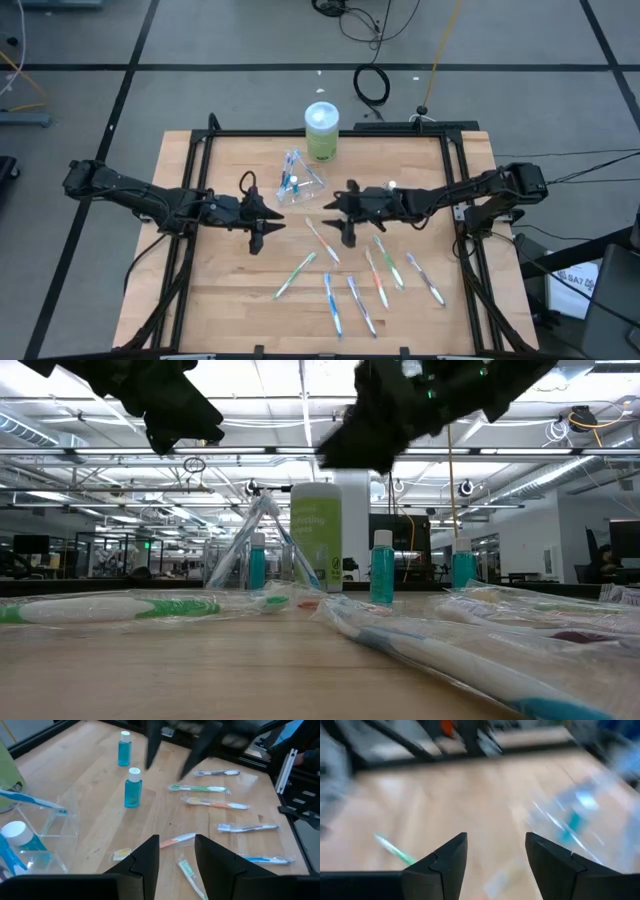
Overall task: Pick & Place toothbrushing station
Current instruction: Put the bottom mouthwash into the transparent organizer
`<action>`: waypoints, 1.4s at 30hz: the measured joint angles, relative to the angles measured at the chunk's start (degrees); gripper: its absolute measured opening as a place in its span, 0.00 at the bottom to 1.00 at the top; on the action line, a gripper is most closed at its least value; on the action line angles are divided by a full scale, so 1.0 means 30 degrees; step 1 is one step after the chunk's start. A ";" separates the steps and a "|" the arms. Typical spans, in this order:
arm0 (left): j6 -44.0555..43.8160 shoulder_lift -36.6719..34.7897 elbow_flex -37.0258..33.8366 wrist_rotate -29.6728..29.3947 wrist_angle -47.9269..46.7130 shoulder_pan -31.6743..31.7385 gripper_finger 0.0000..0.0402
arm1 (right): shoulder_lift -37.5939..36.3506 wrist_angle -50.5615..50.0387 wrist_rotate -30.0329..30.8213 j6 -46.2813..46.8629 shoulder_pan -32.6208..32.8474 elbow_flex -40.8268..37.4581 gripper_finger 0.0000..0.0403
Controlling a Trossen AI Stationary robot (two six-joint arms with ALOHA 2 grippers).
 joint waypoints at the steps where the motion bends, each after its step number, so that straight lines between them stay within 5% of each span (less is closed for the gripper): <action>1: 0.0036 0.0007 0.0000 -0.0008 0.0021 0.0000 0.33 | -0.0241 -0.1041 0.0698 0.0202 -0.0045 -0.0011 0.49; 8: 0.0156 0.0007 0.0000 -0.0015 0.0008 0.0030 0.33 | -0.2558 -0.4037 0.1818 -0.0173 -0.0570 -0.0007 0.49; 19: 0.0694 0.0005 0.0000 -0.0647 -0.0082 0.0034 0.33 | -0.2957 -0.6014 0.2968 -0.0370 -0.0620 -0.1653 0.49; 42: 0.1162 0.0000 0.0000 -0.0657 -0.0255 0.0051 0.33 | -0.2074 0.2930 0.2355 0.0382 -0.1388 -0.6741 0.49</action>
